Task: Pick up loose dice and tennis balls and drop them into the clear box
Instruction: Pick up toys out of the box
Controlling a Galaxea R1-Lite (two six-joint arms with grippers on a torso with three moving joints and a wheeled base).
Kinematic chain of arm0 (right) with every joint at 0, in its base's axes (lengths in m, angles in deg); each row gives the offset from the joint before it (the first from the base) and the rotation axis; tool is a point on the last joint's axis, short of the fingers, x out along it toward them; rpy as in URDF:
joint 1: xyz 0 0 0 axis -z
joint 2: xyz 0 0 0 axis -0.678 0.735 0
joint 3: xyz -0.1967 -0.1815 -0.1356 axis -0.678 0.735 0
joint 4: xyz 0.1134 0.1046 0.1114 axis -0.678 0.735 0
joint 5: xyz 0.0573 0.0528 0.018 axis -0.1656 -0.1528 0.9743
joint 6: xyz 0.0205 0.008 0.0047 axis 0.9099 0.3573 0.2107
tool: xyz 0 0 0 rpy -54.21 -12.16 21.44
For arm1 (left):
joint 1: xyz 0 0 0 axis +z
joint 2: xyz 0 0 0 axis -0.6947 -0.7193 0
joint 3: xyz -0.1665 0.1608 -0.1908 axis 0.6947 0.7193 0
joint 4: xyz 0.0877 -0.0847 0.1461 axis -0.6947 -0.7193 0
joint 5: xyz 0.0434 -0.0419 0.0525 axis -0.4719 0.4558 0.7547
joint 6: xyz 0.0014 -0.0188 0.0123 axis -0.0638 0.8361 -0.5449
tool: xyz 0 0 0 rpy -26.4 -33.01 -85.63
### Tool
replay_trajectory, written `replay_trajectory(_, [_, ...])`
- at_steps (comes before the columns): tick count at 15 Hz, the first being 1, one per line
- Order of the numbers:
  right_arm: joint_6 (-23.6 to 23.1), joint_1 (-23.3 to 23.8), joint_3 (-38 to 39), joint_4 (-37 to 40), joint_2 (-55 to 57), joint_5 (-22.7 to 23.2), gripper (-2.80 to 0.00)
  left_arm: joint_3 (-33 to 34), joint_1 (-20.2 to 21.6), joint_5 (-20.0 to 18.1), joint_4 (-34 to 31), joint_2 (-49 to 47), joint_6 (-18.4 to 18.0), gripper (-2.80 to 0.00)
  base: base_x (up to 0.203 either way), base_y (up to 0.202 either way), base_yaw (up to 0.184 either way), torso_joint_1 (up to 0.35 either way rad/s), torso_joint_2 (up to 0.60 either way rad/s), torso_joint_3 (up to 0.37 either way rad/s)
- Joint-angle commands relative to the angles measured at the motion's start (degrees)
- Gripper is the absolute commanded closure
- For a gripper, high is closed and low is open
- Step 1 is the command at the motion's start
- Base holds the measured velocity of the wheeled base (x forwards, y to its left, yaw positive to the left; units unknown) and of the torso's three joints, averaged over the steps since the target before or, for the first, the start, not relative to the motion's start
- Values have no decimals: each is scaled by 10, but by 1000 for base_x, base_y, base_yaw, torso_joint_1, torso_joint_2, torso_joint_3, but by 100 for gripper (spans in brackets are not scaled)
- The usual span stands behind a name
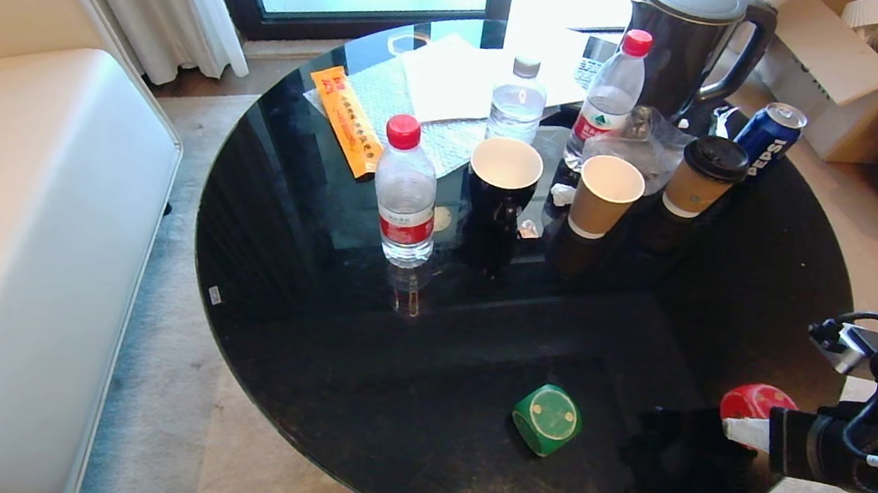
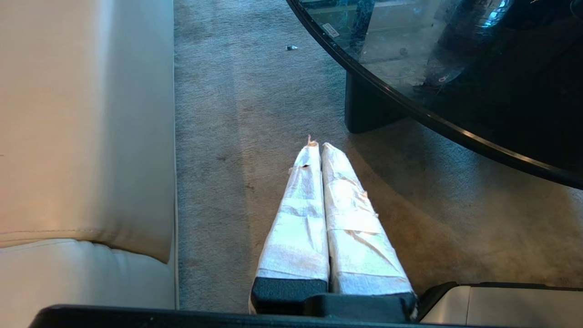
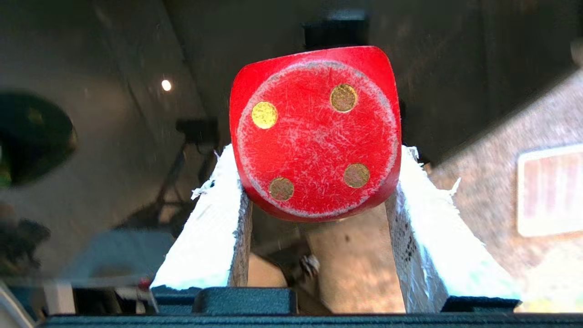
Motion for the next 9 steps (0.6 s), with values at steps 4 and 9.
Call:
replay_trajectory(4, [1,-3,11,-62,66,0,-280,0,0,0,0,-1,0,0,0,0,0,0,0,0])
replay_trajectory(9, [1,-2,-4,-77,58,-19,-280,0,0,0,0,-1,0,0,0,0,0,0,0,0])
